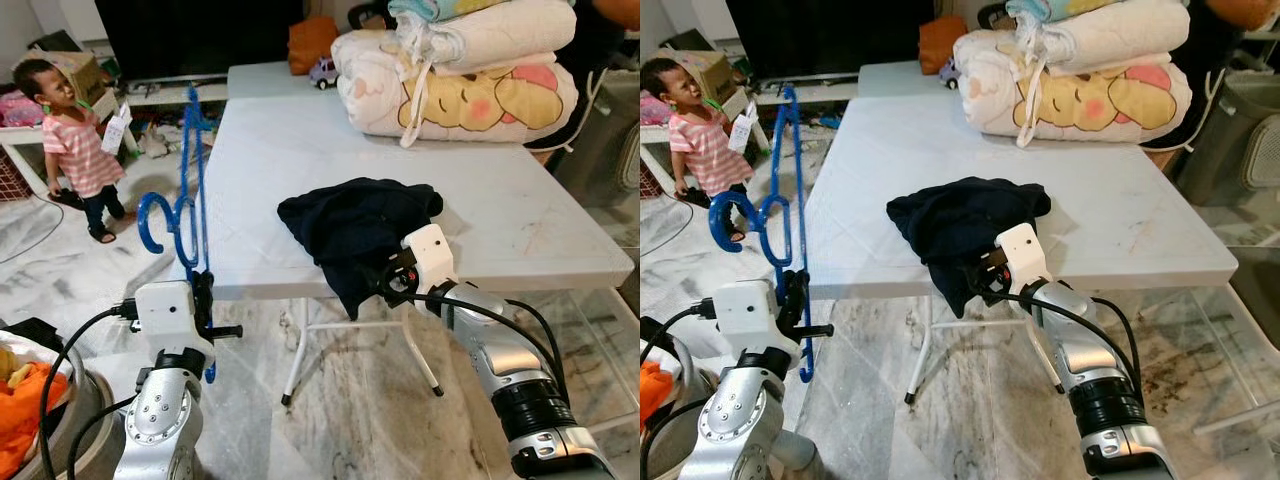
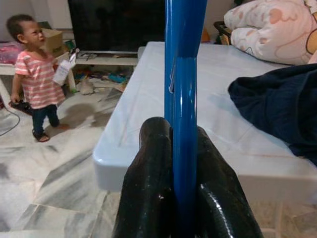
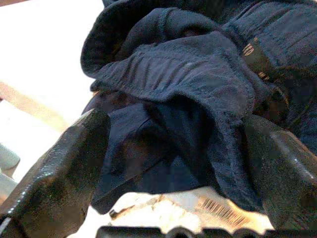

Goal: Hang hanger

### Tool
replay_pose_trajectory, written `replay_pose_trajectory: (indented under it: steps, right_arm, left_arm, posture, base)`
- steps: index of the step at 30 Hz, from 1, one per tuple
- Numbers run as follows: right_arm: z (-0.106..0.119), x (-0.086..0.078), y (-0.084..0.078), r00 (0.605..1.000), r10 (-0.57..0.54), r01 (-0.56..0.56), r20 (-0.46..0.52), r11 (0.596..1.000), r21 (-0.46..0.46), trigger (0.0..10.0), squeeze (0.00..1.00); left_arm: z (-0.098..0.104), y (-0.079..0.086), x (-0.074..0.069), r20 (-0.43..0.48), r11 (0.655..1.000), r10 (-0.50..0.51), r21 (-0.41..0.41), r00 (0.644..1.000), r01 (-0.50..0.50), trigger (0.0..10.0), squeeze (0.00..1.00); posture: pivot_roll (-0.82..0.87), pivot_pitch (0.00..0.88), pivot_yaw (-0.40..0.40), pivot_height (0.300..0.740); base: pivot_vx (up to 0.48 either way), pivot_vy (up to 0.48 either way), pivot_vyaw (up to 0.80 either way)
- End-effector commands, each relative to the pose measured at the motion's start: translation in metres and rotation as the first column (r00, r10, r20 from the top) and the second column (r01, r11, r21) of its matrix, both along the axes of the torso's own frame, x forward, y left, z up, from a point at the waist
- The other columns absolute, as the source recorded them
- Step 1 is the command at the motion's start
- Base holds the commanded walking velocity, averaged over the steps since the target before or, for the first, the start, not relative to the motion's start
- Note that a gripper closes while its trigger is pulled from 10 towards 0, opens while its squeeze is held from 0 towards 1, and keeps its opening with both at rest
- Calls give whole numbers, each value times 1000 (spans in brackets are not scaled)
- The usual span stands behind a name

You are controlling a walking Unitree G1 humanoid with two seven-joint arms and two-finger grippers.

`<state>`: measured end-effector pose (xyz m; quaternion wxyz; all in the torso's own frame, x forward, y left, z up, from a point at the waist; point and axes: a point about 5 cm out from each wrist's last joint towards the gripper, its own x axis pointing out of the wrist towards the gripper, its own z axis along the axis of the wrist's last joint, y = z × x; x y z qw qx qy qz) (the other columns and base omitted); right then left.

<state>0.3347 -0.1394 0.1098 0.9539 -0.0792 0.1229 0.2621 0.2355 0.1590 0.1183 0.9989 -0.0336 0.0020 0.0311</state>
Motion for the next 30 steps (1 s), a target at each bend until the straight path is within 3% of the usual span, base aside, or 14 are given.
replay_pose_trajectory:
  steps: [1, 6, 8, 10, 11, 12, 13, 19, 23, 25, 27, 30]
  right_arm:
    - [2, -1, 6, 999, 33, -33, 1, 999, -17, 10000, 200]
    - [-1, 1, 15, 999, 33, -34, -17, 999, -24, 10000, 110]
    - [-2, 4, 20, 1000, 12, -13, -25, 999, -49, 10000, 0]
    - [-5, 7, 25, 999, -20, 17, -38, 998, -60, 10000, 0]
    - [-6, 8, 27, 999, -24, 21, -48, 998, -66, 5451, 0]
    - [-7, 9, 29, 998, -26, 22, -55, 997, -72, 5451, 0]
    - [-8, 12, 34, 997, -44, 39, -59, 996, -83, 0, 0]
    - [-4, 20, 51, 996, -74, 70, -52, 995, -67, 0, 0]
    - [-5, 24, 71, 994, -81, 76, -72, 995, -61, 0, 0]
    - [-9, 24, 74, 992, -83, 74, -93, 993, -88, 824, 0]
    - [-9, 28, 77, 989, -108, 98, -104, 991, -92, 118, 0]
    - [-6, 32, 80, 985, -127, 119, -117, 990, -70, 0, 0]
  left_arm:
    - [1, 1, 0, -2, 1000, 5, 13, 1000, -5, 10000, 0]
    - [2, 2, -1, -5, 1000, 11, 20, 1000, -11, 10000, 0]
    - [2, 3, -3, -6, 1000, 15, 25, 1000, -15, 10000, 0]
    - [2, 4, -5, -10, 999, 18, 31, 1000, -17, 10000, 0]
    - [2, 5, -6, -13, 999, 20, 35, 1000, -20, 10000, 0]
    - [2, 5, -7, -15, 999, 22, 37, 1000, -21, 10000, 0]
    - [2, 7, -9, -20, 999, 28, 43, 999, -27, 10000, 0]
    - [1, 10, -13, -29, 998, 43, 50, 999, -41, 10000, 0]
    - [3, 10, -14, -31, 998, 38, 52, 999, -37, 10000, 0]
    - [3, 10, -15, -33, 998, 39, 53, 999, -37, 10000, 0]
    - [4, 10, -17, -38, 998, 37, 55, 999, -35, 10000, 0]
    - [4, 10, -17, -41, 998, 36, 57, 999, -33, 10000, 0]
  posture:
    - [24, 0, 40, 740]
    - [34, 0, 39, 740]
    - [44, 2, 37, 740]
    - [49, 8, 36, 740]
    - [57, 13, 34, 740]
    - [57, 13, 34, 740]
    - [66, 19, 33, 740]
    - [83, 23, 29, 740]
    - [95, 32, 29, 740]
    - [100, 38, 32, 740]
    - [106, 43, 34, 740]
    - [106, 43, 34, 740]
  base:
    - [0, 0, 0]
    - [0, 0, 0]
    - [0, 0, 0]
    - [0, 0, 0]
    - [0, 0, 0]
    - [0, 0, 0]
    - [0, 0, 0]
    - [0, 0, 0]
    - [0, 0, 0]
    - [0, 0, 0]
    - [0, 0, 0]
    - [0, 0, 0]
